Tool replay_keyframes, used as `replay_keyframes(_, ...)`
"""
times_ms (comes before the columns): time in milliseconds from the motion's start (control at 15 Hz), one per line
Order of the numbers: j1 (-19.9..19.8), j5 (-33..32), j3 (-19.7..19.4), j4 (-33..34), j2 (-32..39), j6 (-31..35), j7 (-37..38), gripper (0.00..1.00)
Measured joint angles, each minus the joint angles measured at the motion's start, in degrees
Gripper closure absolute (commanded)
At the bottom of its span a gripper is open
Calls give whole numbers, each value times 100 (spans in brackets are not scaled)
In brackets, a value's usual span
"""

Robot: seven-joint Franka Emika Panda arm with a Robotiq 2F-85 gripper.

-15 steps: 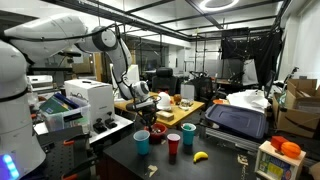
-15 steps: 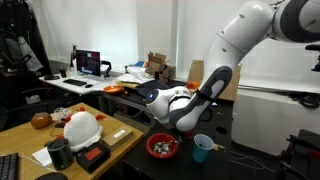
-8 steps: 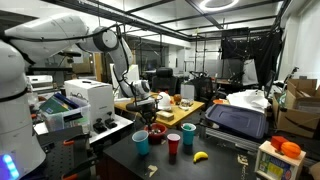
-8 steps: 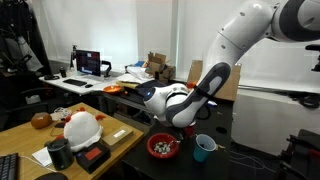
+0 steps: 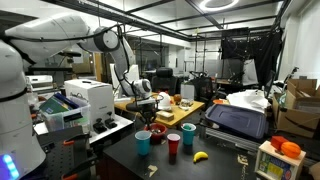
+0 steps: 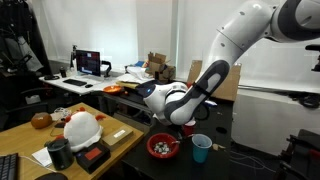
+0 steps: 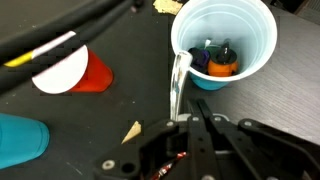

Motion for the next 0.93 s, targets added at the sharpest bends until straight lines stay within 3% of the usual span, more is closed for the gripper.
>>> replay_keyframes(133, -55, 71, 39, 2, 0, 0, -159, 99)
replay_keyframes(200, -76, 80, 52, 3, 0, 0, -186, 70)
replay_keyframes(267, -89, 80, 54, 4, 0, 0, -187, 69)
replay_keyframes(867, -114, 28, -17, 8, -2, 648, -159, 3)
replay_keyframes(933, -111, 17, -28, 2, -2, 693, -159, 0)
